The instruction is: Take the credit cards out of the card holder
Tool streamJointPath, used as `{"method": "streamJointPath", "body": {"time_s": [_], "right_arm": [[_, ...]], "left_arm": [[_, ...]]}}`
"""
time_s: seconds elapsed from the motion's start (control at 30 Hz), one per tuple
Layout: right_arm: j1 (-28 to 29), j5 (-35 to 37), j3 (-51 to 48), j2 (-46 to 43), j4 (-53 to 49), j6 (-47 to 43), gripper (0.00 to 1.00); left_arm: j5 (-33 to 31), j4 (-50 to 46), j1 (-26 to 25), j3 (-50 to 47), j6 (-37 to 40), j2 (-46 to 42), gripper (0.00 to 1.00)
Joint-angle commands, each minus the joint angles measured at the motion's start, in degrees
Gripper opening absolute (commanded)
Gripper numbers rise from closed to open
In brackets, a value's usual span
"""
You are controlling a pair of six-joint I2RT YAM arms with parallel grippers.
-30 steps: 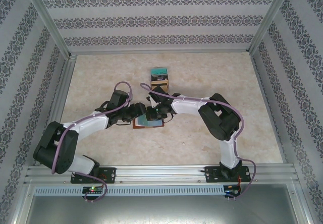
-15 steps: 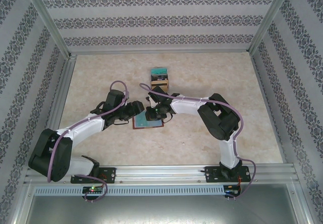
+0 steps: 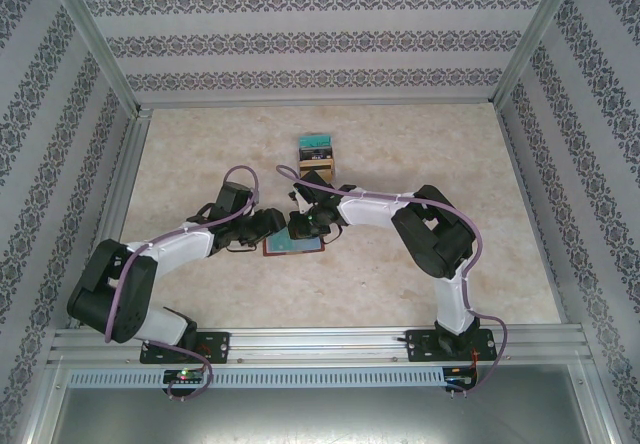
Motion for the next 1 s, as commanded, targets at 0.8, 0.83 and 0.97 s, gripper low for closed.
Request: {"method": "streamJointPath", "body": {"time_s": [0.8,0.83,0.97], "right_arm": [[0.60,0.28,0.06,2.70,-3.34,-1.36,0.09],[0.62,0.22,0.20,2.73,-3.30,-1.38,0.09],[0.60,0.16,0.16,2.88,-3.32,-1.37,0.09]], "left_arm": [[-2.66,-2.08,1.06,-0.57,-0.51,1.86,0.55],[-2.65,-2.14,1.04,-0.57,-0.43,1.91,0.56],[-2.22,-1.99,1.01,-0.52,-0.49,2.41,0.55]]}}
